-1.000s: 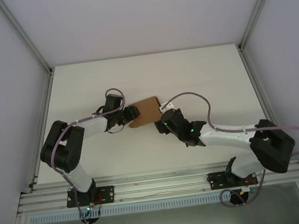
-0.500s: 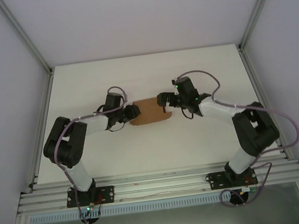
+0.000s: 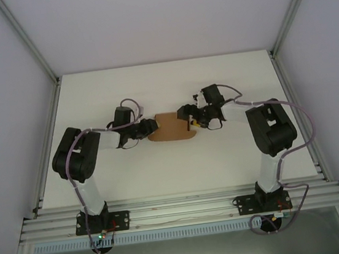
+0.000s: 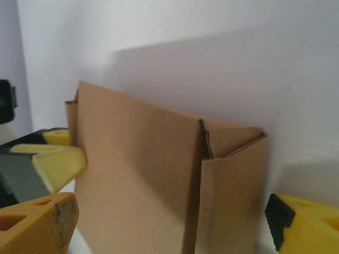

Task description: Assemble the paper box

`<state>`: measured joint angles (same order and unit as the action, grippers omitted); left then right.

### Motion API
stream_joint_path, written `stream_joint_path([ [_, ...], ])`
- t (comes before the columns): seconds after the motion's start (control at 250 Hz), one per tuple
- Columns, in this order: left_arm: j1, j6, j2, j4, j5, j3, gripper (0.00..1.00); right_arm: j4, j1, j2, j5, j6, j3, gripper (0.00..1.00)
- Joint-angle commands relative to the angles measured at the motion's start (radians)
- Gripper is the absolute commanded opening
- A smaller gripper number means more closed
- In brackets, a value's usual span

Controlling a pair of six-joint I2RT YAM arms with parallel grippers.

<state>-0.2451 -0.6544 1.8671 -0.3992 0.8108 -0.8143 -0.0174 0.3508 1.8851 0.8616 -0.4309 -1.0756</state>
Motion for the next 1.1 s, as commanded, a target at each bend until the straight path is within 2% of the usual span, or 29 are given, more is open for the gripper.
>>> stream_joint_path([
  [0.0,0.010,-0.008,0.069,-0.008,0.046,0.035,0.30,0.116,0.006,0.018,0.142,-0.099,0.014,0.88],
  [0.188,0.010,-0.009,0.067,-0.059,0.082,0.033,0.30,0.236,0.015,0.016,0.199,-0.169,0.027,0.79],
  [0.356,0.003,-0.015,0.071,-0.092,0.117,0.010,0.31,0.312,0.039,0.014,0.230,-0.208,0.022,0.60],
  [0.384,-0.002,-0.011,0.070,-0.088,0.123,0.003,0.31,0.308,0.043,0.015,0.222,-0.213,0.018,0.58],
  [0.44,-0.008,0.004,0.064,-0.077,0.129,-0.008,0.32,0.299,0.047,0.011,0.209,-0.212,0.011,0.47],
  [0.516,-0.019,0.033,0.048,-0.058,0.115,-0.021,0.33,0.290,0.049,0.004,0.187,-0.218,0.008,0.40],
  [0.628,-0.031,0.072,0.011,-0.012,0.095,-0.045,0.39,0.238,0.050,-0.019,0.157,-0.206,0.003,0.37],
  [0.683,-0.033,0.084,-0.007,-0.002,0.090,-0.052,0.48,0.192,0.051,-0.035,0.129,-0.188,-0.002,0.36],
  [0.743,-0.034,0.097,-0.036,0.029,0.071,-0.058,0.53,0.150,0.049,-0.056,0.099,-0.174,-0.003,0.36],
  [0.847,-0.036,0.243,-0.135,0.157,-0.020,-0.073,0.76,0.088,0.035,-0.105,0.067,-0.175,-0.003,0.36],
  [0.903,-0.040,0.348,-0.216,0.240,-0.096,-0.084,0.99,0.065,0.020,-0.135,0.064,-0.203,-0.002,0.36],
  [1.003,-0.089,0.598,-0.370,0.374,-0.217,-0.105,1.00,-0.018,-0.011,-0.179,0.063,-0.250,-0.017,0.34],
  [1.095,-0.172,0.857,-0.472,0.493,-0.284,-0.128,1.00,-0.177,-0.027,-0.211,0.053,-0.257,-0.069,0.32],
])
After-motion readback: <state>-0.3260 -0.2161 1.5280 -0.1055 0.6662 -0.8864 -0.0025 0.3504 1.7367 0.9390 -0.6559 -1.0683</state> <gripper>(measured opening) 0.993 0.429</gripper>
